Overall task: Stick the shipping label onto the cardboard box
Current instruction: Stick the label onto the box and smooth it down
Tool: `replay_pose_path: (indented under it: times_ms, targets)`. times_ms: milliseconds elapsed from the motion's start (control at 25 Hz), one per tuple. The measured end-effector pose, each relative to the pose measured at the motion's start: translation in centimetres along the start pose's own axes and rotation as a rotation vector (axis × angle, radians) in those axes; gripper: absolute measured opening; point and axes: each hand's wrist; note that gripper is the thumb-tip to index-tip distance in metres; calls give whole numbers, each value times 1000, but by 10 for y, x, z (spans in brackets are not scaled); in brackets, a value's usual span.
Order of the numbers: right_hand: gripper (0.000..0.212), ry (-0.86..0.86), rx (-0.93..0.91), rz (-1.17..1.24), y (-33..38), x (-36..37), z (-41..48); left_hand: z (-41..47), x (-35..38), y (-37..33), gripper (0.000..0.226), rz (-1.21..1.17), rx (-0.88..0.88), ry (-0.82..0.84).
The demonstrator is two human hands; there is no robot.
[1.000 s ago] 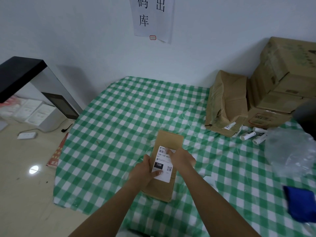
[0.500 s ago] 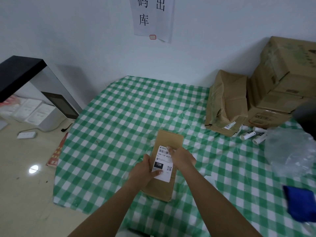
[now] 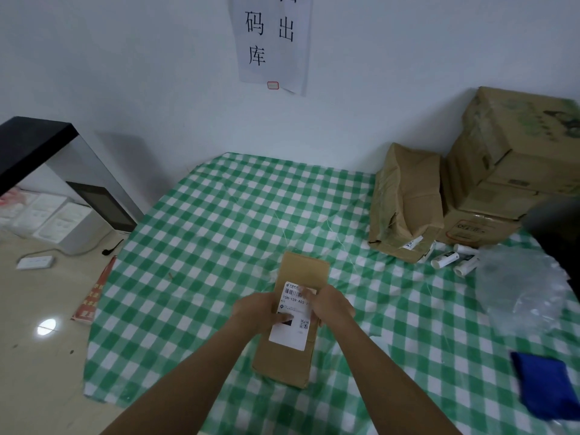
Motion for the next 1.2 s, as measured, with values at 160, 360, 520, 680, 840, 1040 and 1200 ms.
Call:
replay_pose_path:
  times_ms: [160,360,520,680,840,1040,1200]
  targets:
    - [62,76,-38,-6,-1,-7,-4,12,-17,-16,67,184,-137,9]
    - [59,145,-99,-2,-3,-15,-6,18,-15,-17,63,5,-163,-43]
    - [57,164,-104,29,-5,-19,-9,18,-12,-14,53,-56,-180,-89]
    - [66,161,-100,35,-9,-16,-6,23,-9,-21,62,12,-255,-140]
    - [65,142,-106,63,-11,-13,0,29,-4,-26,70,18,-289,-180]
    - [72,173,-70,166,-15,-12,2,29,-10,-26,62,-23,-313,-152]
    - [72,177,-32,199,-15,-10,4,32,-7,-18,59,-131,-281,-154]
Point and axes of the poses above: each hand's wrist, its own z-axis towards the middle knuckle, its own x-axis out of the palm, y = z × x, and after that the axes turned 13 degrees about y, right-handed
